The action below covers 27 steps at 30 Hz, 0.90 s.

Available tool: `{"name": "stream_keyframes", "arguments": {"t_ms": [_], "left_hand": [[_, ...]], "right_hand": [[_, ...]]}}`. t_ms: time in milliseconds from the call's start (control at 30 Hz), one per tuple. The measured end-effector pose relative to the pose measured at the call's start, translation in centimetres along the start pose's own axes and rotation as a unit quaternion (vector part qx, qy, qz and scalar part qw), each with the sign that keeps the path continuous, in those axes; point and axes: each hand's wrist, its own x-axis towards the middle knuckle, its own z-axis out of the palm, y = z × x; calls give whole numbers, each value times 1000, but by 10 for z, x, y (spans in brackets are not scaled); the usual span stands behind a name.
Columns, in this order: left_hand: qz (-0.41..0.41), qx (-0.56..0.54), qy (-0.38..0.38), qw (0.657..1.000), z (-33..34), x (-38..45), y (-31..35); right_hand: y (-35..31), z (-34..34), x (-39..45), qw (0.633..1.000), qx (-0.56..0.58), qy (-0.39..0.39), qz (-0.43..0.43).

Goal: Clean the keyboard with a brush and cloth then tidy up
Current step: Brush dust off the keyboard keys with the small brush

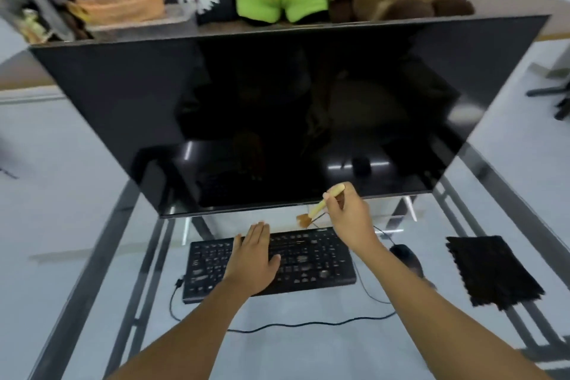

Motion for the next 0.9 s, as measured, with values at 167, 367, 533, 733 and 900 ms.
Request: {"name": "stream_keyframes", "arguments": {"t_ms": [167,367,533,733,900], "left_hand": [[-81,-69,53,993,8,-36,-66],[-155,-143,87,974,29,-72,-123],[-169,-177,81,966,44,-75,-142],[-152,-203,71,965,66,-82,-160],[-128,-206,89,966,78,-87,-169]], "right_hand": [[-28,69,-11,997,23,-73,9],[-57,147,-33,986,21,-164,17],[-61,178,-41,968,-29,-249,-14],[-58,187,-37,984,-44,-167,-44],[-56,199,-39,977,-75,-177,-86]]}}
